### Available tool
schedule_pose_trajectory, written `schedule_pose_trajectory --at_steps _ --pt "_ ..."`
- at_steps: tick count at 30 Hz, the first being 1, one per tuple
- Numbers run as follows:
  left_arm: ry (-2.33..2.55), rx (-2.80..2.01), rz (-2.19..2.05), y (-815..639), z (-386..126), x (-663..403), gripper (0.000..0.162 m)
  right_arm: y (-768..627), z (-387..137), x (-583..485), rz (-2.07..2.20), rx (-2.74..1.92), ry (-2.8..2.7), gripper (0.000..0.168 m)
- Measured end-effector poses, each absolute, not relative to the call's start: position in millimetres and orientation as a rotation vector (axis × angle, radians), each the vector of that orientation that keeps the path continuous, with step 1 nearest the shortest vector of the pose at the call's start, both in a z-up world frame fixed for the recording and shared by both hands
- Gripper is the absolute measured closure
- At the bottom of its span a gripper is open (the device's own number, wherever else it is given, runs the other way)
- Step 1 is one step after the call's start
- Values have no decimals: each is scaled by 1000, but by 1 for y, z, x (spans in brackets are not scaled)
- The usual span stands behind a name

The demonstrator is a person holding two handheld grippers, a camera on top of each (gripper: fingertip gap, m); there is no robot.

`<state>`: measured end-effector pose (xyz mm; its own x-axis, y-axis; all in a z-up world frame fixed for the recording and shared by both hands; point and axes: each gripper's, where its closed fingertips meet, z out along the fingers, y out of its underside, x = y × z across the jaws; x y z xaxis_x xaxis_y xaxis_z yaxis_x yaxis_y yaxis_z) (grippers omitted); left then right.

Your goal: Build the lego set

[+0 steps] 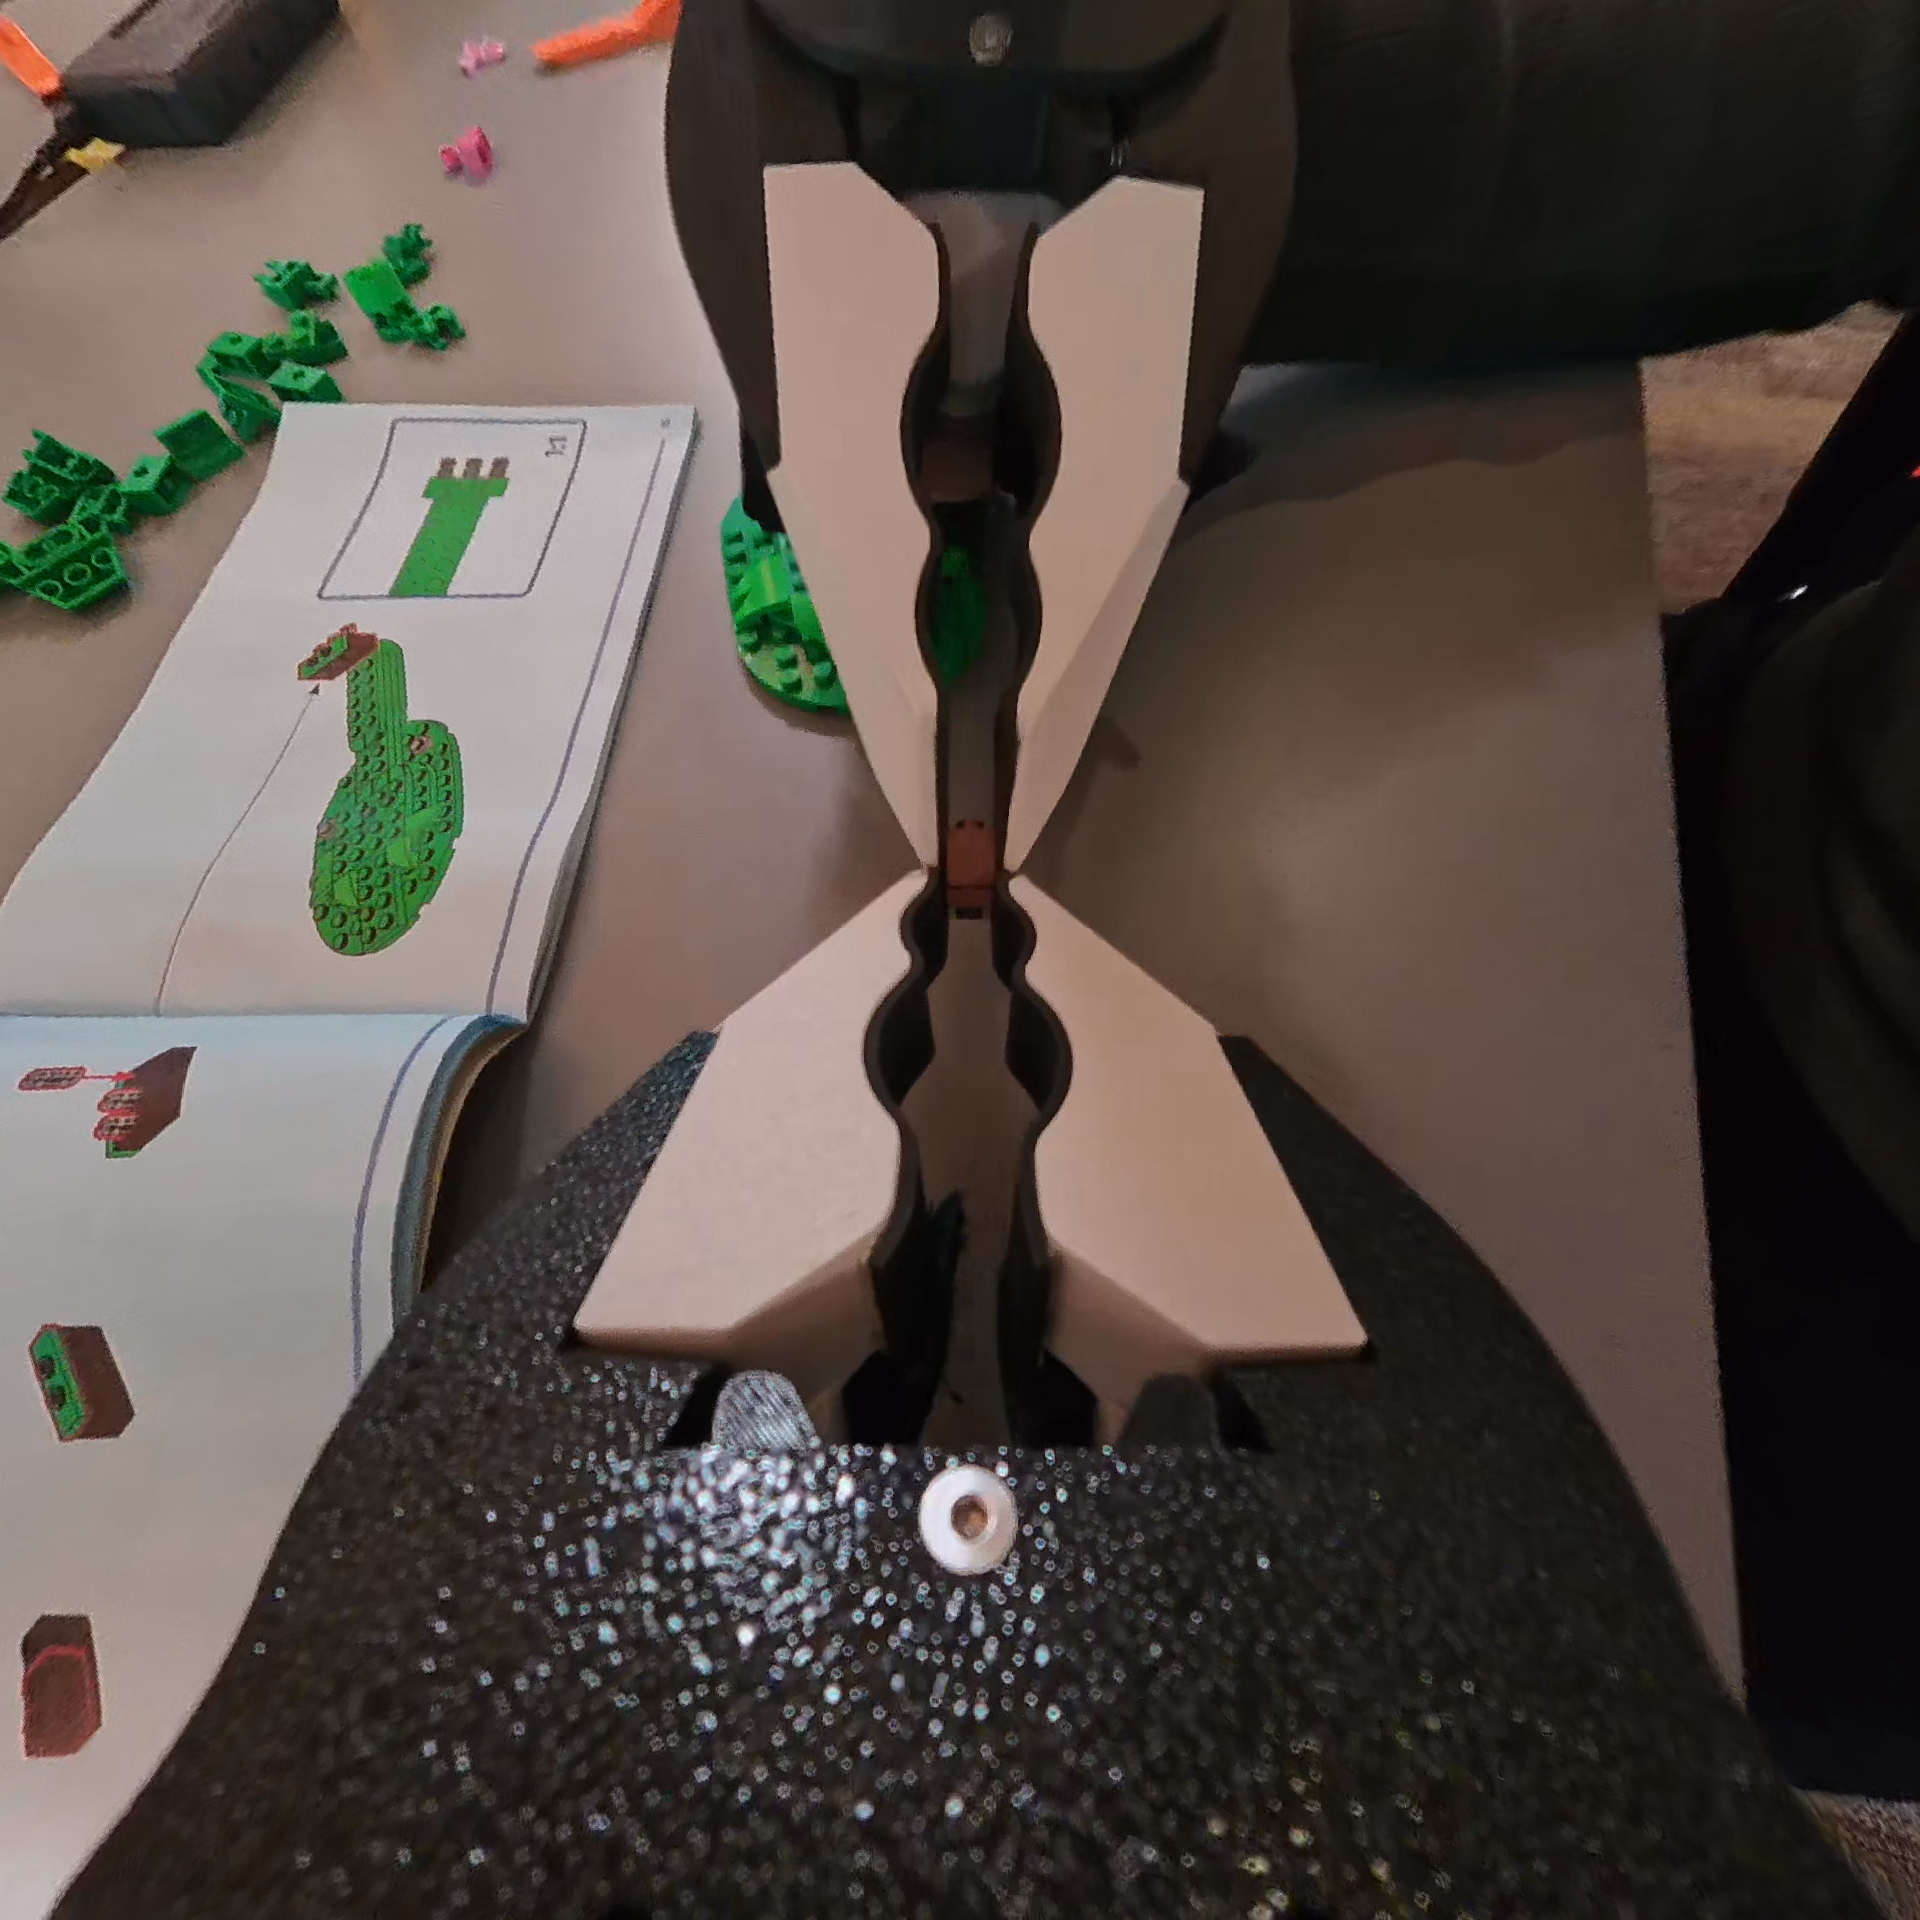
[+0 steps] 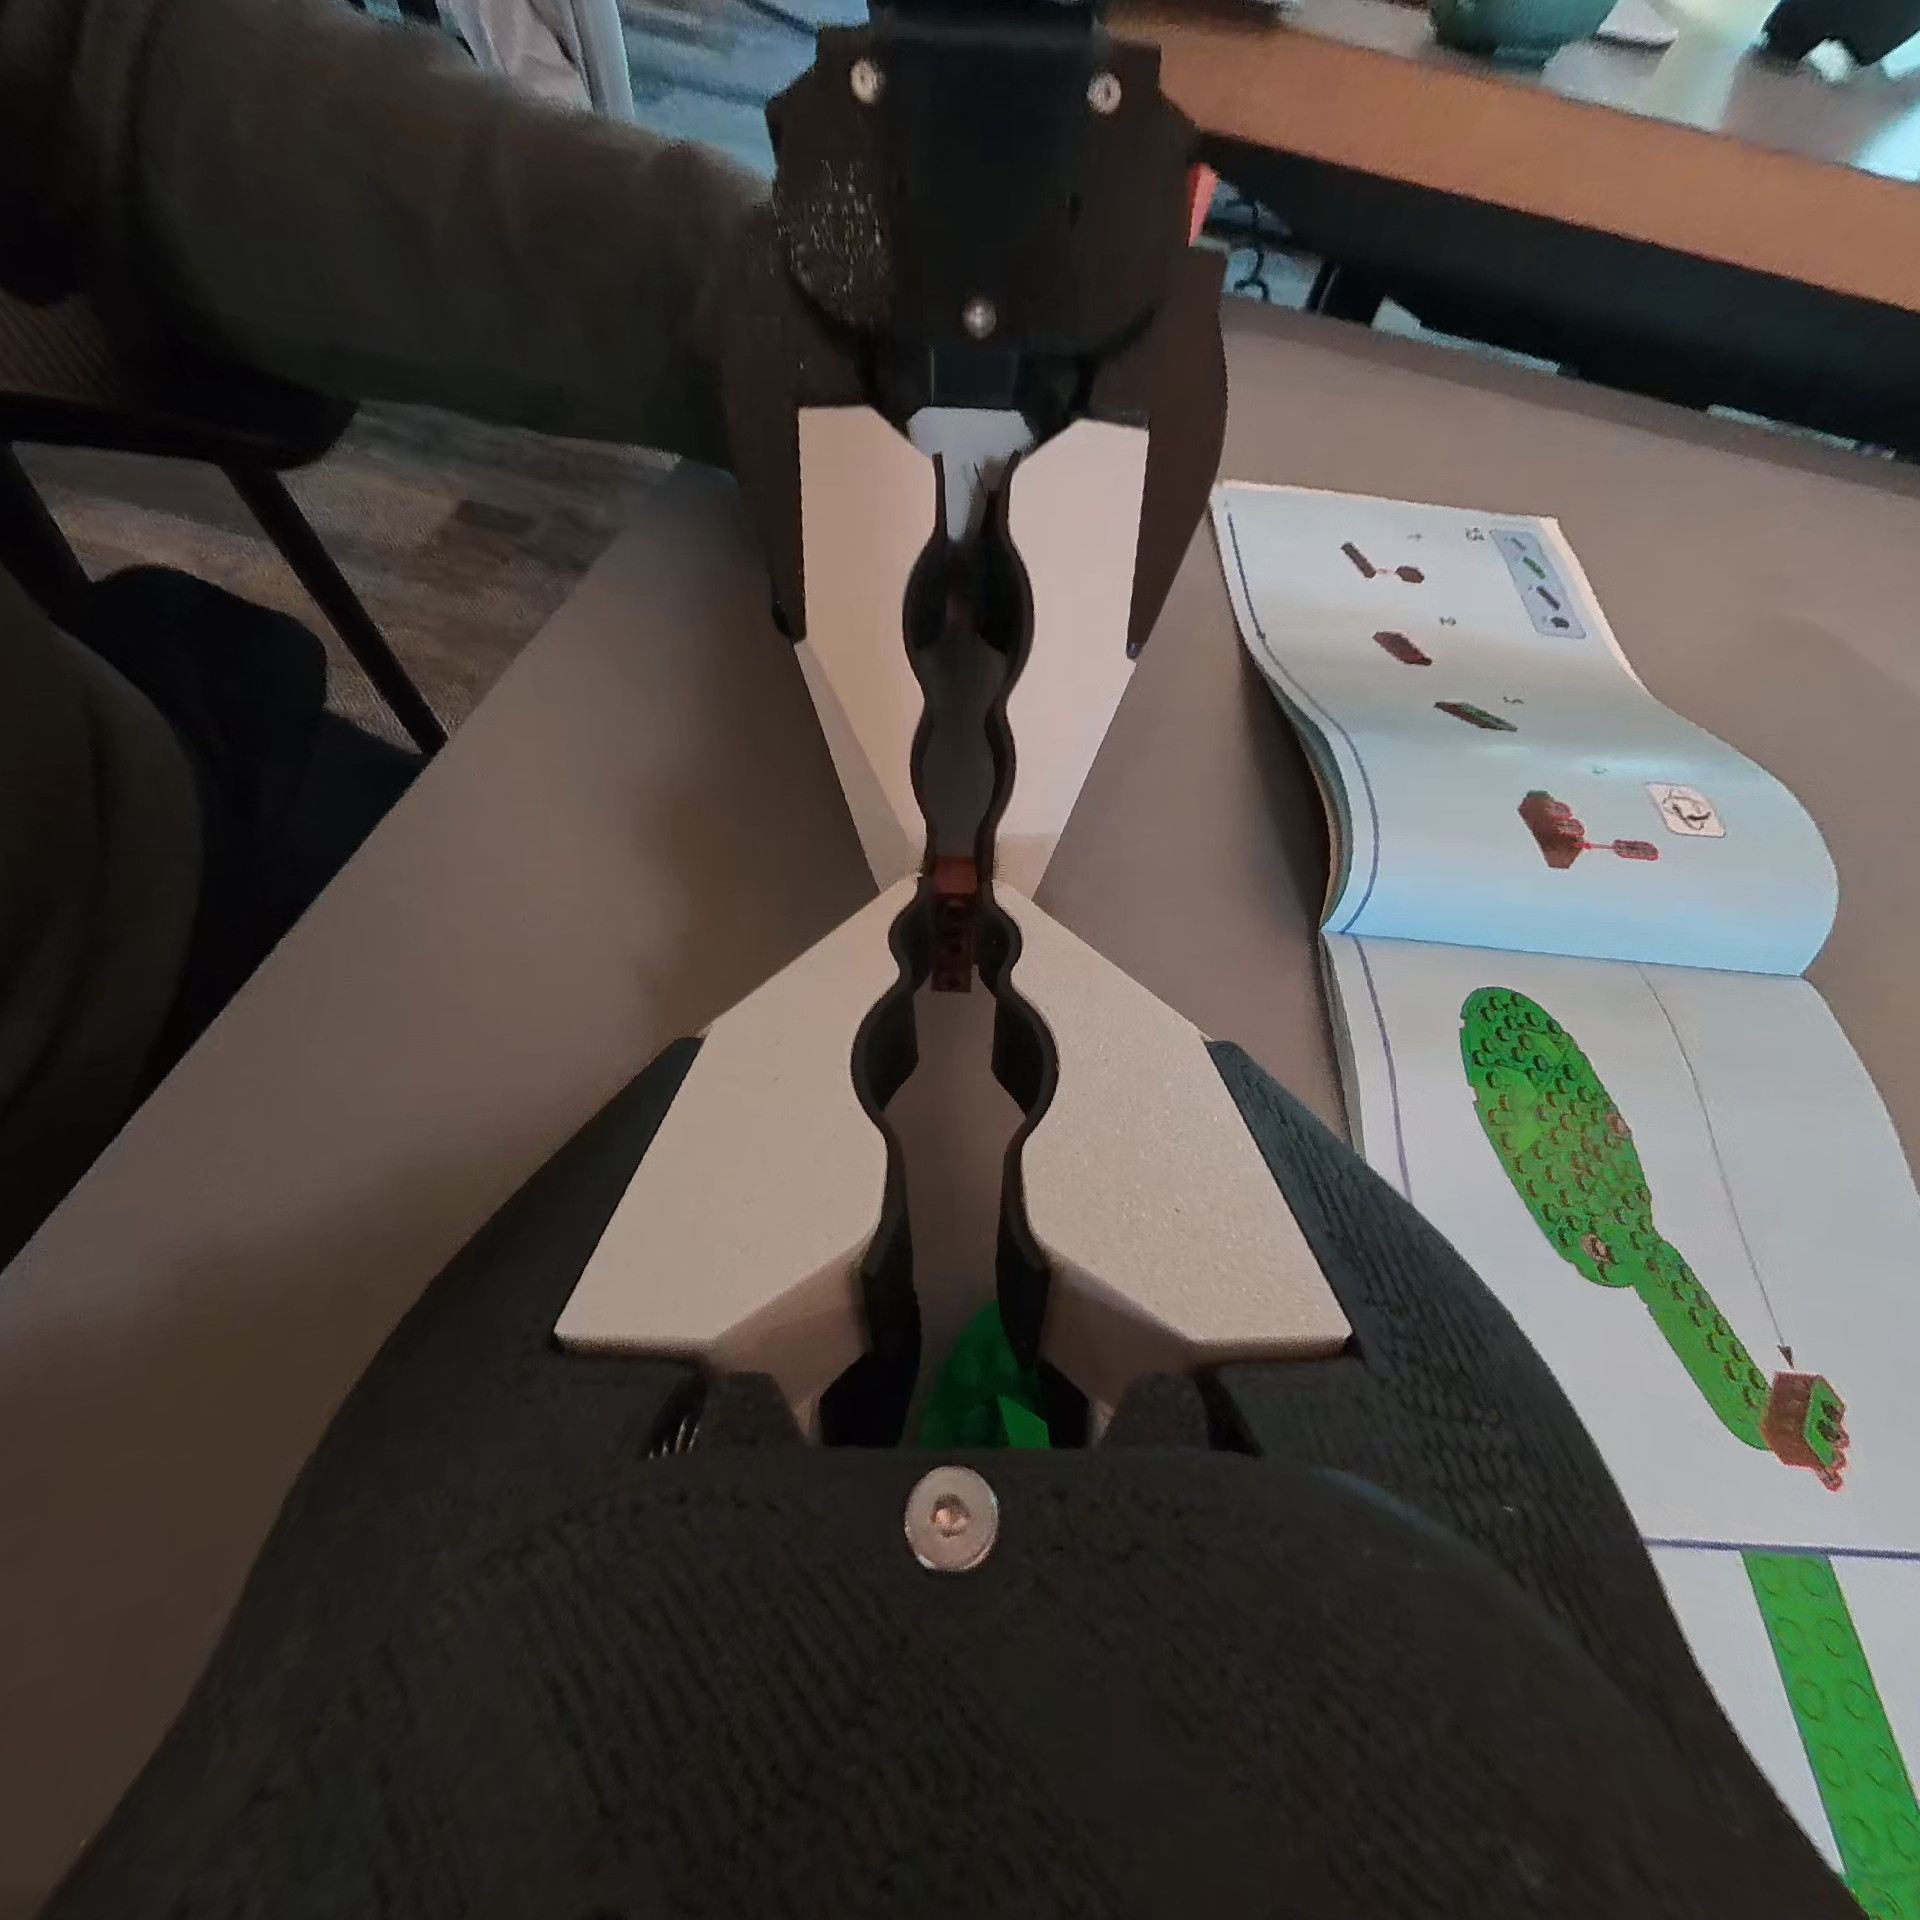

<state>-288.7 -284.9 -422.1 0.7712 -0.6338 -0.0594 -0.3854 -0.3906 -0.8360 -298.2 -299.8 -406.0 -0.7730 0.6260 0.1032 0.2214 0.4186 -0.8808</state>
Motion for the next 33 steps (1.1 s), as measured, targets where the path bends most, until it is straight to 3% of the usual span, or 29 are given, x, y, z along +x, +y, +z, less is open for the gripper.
schedule_pose_trajectory --at_steps 5,8,14,20,29,33 --pt "742 -2059 -342 -283 -426 -290 156 -298 -407 -299 1298 -757 -2251 161" --pt "724 -2059 -338 -282 -425 -290 156 -293 -399 -300 1333 -769 -2198 142" --pt "497 -2022 -291 -267 -405 -312 156 -275 -382 -308 1205 -737 -2031 122" --pt "155 -1857 -372 -257 -348 -330 157 -265 -356 -339 798 -627 -1696 125" --pt "73 -1828 -420 -255 -334 -322 157 -262 -332 -342 653 -593 -1489 152" --pt "91 -1821 -417 -255 -331 -319 157 -262 -328 -340 651 -578 -1471 153"
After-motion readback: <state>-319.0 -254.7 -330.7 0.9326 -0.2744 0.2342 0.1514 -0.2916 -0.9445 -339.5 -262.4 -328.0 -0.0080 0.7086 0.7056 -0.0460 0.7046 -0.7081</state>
